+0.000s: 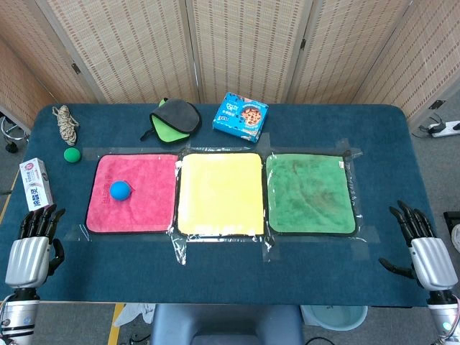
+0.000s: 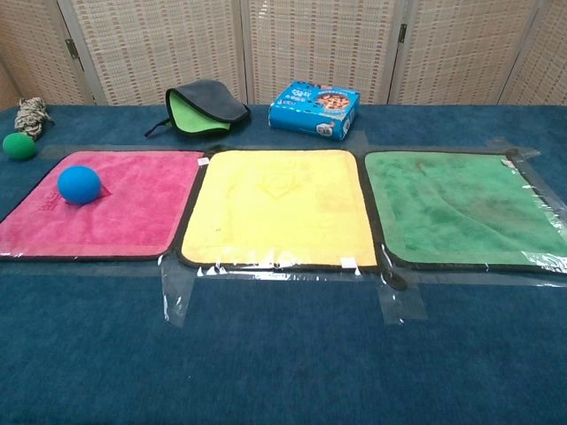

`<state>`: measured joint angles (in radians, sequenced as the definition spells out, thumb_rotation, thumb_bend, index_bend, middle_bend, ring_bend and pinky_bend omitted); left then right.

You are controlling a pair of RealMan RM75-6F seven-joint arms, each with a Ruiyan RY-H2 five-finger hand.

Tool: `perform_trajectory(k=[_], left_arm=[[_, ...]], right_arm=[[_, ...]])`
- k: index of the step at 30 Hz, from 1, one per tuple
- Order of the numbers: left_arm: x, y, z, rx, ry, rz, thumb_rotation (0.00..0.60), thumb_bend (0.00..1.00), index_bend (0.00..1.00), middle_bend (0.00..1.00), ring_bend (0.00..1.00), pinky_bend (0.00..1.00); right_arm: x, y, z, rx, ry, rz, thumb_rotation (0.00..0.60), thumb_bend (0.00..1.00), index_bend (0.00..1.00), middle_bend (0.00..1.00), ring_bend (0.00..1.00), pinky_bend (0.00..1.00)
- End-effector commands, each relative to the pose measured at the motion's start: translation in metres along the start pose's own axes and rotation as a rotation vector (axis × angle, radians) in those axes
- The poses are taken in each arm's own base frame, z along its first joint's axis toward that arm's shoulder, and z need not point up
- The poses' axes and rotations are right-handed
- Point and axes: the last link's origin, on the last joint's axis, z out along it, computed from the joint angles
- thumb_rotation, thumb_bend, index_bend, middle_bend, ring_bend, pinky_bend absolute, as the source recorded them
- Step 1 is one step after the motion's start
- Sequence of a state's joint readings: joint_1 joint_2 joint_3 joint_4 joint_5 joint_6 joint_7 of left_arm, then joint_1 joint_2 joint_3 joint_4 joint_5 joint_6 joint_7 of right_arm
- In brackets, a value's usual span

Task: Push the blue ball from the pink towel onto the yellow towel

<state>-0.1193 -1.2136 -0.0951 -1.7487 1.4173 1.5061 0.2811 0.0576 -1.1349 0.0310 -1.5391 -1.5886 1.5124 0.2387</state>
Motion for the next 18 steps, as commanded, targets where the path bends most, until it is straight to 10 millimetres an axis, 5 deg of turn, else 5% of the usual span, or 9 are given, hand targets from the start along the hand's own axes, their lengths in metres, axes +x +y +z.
perform_trajectory(k=[1, 10, 18], left_arm=[[0.000, 0.000, 0.000, -0.001, 0.001, 0.000, 0.600, 0.84, 0.15, 0.09, 0.06, 0.00], [0.000, 0.001, 0.002, -0.021, 0.016, 0.004, 0.600, 0.84, 0.17, 0.09, 0.07, 0.00], [-0.002, 0.010, 0.026, -0.107, 0.025, 0.001, 0.600, 0.84, 0.19, 0.10, 0.09, 0.00]], right_arm=[[0.001, 0.000, -0.001, 0.000, 0.005, 0.001, 0.600, 0.08, 0.00, 0.00, 0.00, 0.00], [0.006, 0.002, -0.005, 0.003, 0.036, 0.006, 0.600, 0.08, 0.00, 0.00, 0.00, 0.00], [0.013, 0.000, -0.009, 0.010, 0.057, 0.004, 0.600, 0.08, 0.00, 0.00, 0.00, 0.00]])
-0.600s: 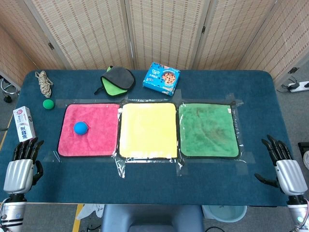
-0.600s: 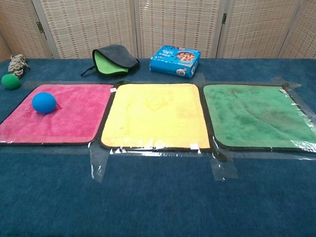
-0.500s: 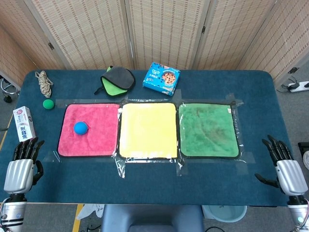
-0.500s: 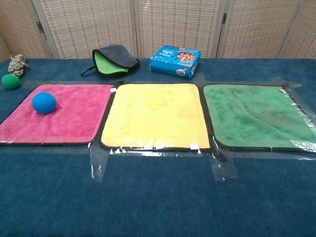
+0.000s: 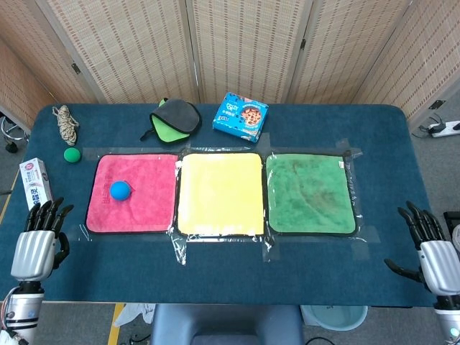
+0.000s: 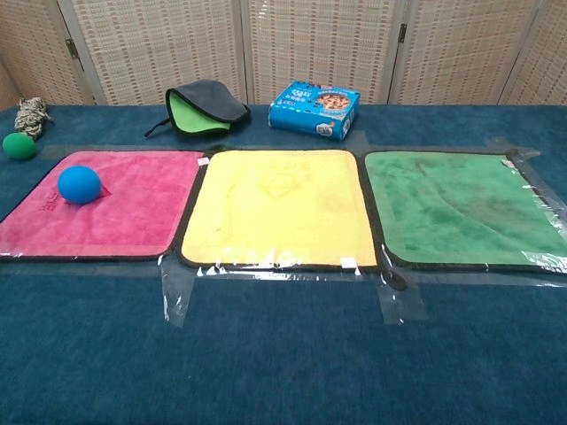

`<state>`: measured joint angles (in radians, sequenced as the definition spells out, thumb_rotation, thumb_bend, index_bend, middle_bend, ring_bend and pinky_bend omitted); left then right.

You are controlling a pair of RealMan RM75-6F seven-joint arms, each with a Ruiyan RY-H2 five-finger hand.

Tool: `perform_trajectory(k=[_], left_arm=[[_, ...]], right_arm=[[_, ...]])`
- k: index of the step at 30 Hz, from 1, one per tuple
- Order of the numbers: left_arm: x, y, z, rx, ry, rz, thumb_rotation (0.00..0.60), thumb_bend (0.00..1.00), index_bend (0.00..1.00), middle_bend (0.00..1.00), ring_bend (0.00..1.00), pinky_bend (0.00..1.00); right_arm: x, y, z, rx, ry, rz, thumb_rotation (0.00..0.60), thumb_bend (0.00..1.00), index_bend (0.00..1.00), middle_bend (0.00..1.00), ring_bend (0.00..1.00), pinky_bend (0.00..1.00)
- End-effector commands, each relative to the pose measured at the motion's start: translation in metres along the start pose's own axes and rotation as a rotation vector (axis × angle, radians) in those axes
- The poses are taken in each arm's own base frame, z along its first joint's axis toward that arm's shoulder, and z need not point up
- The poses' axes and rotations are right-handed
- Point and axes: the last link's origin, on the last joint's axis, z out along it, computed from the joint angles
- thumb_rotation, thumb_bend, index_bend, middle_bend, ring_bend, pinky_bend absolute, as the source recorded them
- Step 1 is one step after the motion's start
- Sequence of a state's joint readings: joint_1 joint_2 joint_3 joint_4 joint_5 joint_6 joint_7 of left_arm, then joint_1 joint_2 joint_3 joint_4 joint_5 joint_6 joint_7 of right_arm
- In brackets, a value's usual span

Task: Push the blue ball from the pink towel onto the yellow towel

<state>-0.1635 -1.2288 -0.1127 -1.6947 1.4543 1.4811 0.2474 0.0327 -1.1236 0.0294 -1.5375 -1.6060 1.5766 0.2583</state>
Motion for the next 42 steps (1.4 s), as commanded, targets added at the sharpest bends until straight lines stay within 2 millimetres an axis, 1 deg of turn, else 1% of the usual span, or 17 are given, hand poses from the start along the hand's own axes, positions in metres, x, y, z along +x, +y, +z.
perform_trajectory(k=[1, 8, 13, 17, 21, 24, 28, 35, 39, 42], left_arm=[[-0.002, 0.004, 0.014, -0.045, -0.001, -0.003, 0.600, 0.84, 0.19, 0.10, 0.09, 0.00], [-0.011, 0.016, 0.048, -0.148, -0.012, 0.032, 0.600, 0.82, 0.19, 0.11, 0.11, 0.01], [-0.018, 0.020, 0.075, -0.188, -0.027, 0.091, 0.600, 0.77, 0.19, 0.11, 0.11, 0.01], [-0.026, 0.023, 0.094, -0.202, -0.068, 0.156, 0.600, 0.70, 0.17, 0.11, 0.11, 0.01], [-0.036, 0.026, 0.115, -0.220, -0.092, 0.191, 0.600, 0.58, 0.15, 0.11, 0.10, 0.01], [-0.045, 0.024, 0.128, -0.221, -0.114, 0.243, 0.600, 0.51, 0.13, 0.11, 0.10, 0.01], [-0.054, 0.024, 0.141, -0.210, -0.133, 0.286, 0.600, 0.43, 0.10, 0.09, 0.08, 0.01], [-0.066, 0.022, 0.157, -0.207, -0.126, 0.423, 0.600, 0.42, 0.05, 0.05, 0.04, 0.00], [-0.072, 0.013, 0.165, -0.172, -0.149, 0.483, 0.600, 0.40, 0.00, 0.00, 0.00, 0.00], [-0.076, 0.007, 0.168, -0.149, -0.158, 0.506, 0.600, 0.36, 0.00, 0.00, 0.00, 0.00]], right_arm=[[0.003, -0.001, -0.001, 0.004, 0.011, -0.003, 0.600, 0.08, 0.00, 0.00, 0.00, 0.00], [0.010, -0.004, -0.005, 0.013, 0.027, -0.007, 0.600, 0.08, 0.00, 0.00, 0.00, 0.00], [0.015, -0.005, -0.011, 0.009, 0.041, -0.009, 0.600, 0.08, 0.00, 0.00, 0.00, 0.00], [0.018, -0.006, -0.013, 0.012, 0.050, -0.011, 0.600, 0.08, 0.00, 0.00, 0.00, 0.00], [0.019, -0.008, -0.015, 0.015, 0.052, -0.012, 0.600, 0.08, 0.00, 0.00, 0.00, 0.00], [0.020, -0.008, -0.016, 0.015, 0.057, -0.013, 0.600, 0.08, 0.00, 0.00, 0.00, 0.00], [0.021, -0.009, -0.018, 0.017, 0.062, -0.013, 0.600, 0.08, 0.00, 0.00, 0.00, 0.00], [0.021, -0.010, -0.019, 0.016, 0.064, -0.015, 0.600, 0.07, 0.00, 0.00, 0.00, 0.00], [0.022, -0.010, -0.020, 0.014, 0.066, -0.016, 0.600, 0.08, 0.00, 0.00, 0.00, 0.00], [0.022, -0.010, -0.020, 0.014, 0.067, -0.015, 0.600, 0.08, 0.00, 0.00, 0.00, 0.00]])
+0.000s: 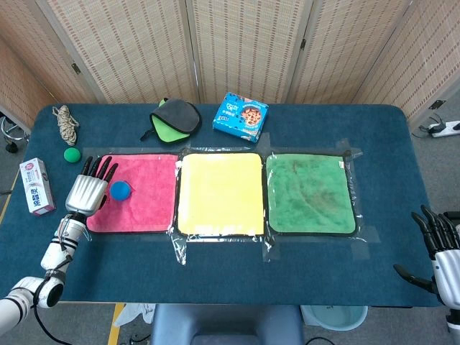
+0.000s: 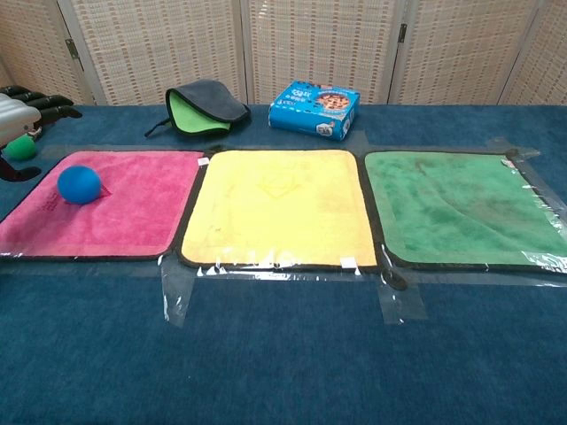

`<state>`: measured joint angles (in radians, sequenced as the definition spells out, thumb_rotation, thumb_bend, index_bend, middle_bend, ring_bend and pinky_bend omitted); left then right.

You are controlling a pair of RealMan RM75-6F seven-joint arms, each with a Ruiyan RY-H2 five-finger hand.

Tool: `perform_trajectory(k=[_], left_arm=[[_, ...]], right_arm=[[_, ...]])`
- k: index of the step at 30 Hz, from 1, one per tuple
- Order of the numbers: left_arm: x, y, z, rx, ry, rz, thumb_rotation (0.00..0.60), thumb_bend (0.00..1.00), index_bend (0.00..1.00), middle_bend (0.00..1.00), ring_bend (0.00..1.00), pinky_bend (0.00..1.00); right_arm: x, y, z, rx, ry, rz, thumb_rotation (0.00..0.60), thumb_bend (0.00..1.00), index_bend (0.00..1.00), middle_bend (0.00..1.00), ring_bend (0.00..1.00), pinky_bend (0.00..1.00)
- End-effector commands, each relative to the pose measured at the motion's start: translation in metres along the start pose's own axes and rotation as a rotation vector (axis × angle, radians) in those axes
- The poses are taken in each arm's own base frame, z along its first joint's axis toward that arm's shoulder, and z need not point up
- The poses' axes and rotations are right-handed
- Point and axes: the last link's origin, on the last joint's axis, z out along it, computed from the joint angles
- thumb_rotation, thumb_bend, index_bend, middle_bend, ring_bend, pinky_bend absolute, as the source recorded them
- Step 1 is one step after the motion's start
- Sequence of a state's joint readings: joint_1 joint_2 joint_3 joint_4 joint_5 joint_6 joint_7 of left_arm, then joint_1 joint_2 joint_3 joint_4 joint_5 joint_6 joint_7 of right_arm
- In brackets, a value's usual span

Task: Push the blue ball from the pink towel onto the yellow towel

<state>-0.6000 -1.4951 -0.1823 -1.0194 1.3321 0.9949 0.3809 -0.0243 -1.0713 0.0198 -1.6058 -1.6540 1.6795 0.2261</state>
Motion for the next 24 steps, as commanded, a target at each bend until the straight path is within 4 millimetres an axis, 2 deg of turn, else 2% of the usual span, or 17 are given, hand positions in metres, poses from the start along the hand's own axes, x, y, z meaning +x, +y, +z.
perform_trajectory(k=[1, 12, 24], left_arm=[[-0.008, -0.003, 0.005, 0.023, -0.028, 0.027, 0.600, 0.35, 0.00, 0.00, 0.00, 0.00], [-0.022, -0.007, 0.023, 0.061, -0.067, 0.067, 0.600, 0.33, 0.00, 0.00, 0.00, 0.00], [-0.031, 0.008, 0.043, 0.054, -0.079, 0.086, 0.600, 0.33, 0.00, 0.00, 0.00, 0.00]], right_arm=[[0.000, 0.000, 0.000, 0.000, 0.001, 0.000, 0.600, 0.08, 0.00, 0.00, 0.00, 0.00], [0.000, -0.002, 0.002, 0.006, -0.001, -0.002, 0.600, 0.08, 0.00, 0.00, 0.00, 0.00], [-0.001, -0.003, 0.001, 0.006, -0.003, -0.005, 0.600, 0.08, 0.00, 0.00, 0.00, 0.00]])
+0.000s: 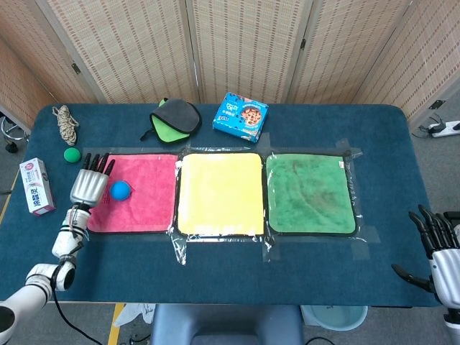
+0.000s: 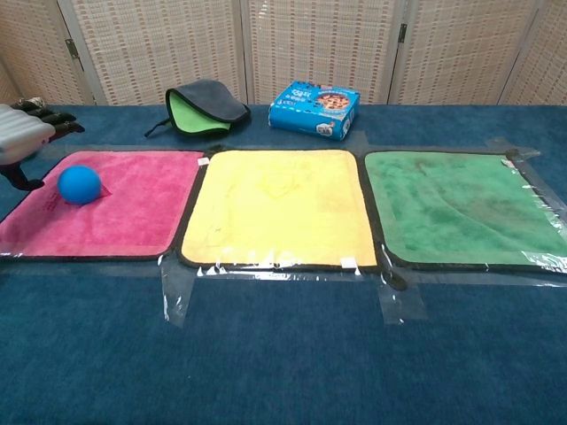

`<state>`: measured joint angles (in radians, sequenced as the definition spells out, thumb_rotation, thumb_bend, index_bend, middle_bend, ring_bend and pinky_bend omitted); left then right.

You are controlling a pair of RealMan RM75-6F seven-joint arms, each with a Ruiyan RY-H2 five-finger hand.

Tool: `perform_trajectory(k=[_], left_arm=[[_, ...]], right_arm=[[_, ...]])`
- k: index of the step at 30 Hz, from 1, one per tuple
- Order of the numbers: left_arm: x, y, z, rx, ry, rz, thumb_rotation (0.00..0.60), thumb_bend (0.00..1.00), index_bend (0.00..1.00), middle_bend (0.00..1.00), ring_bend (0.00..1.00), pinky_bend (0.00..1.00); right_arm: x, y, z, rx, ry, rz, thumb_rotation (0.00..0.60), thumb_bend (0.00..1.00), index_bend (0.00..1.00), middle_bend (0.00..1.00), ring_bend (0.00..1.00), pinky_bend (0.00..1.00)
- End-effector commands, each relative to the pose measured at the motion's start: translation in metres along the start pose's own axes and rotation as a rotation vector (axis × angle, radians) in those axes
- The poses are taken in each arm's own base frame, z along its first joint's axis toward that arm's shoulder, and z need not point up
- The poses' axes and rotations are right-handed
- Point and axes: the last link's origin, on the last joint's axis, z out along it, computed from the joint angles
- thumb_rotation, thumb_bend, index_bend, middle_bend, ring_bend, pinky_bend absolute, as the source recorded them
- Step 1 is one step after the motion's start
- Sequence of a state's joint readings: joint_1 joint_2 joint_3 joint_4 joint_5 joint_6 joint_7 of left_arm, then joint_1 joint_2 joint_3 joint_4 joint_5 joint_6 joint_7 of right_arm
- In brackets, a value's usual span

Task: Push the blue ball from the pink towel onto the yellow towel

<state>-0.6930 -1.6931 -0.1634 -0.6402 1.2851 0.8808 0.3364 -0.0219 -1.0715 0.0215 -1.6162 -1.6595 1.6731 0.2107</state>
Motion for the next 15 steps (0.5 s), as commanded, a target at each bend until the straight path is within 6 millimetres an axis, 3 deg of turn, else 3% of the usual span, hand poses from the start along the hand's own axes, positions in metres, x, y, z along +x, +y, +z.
perform_trajectory(k=[1, 15], left_arm=[[0.000, 0.009, 0.007, -0.011, -0.004, 0.002, 0.600, 0.33, 0.00, 0.00, 0.00, 0.00], [0.020, 0.044, 0.018, -0.091, 0.093, -0.027, 0.600, 0.33, 0.00, 0.00, 0.00, 0.00]], right_arm=[[0.001, 0.000, -0.001, 0.001, 0.003, -0.001, 0.600, 0.08, 0.00, 0.00, 0.00, 0.00], [0.003, 0.001, -0.004, -0.005, 0.017, 0.001, 0.600, 0.08, 0.00, 0.00, 0.00, 0.00]])
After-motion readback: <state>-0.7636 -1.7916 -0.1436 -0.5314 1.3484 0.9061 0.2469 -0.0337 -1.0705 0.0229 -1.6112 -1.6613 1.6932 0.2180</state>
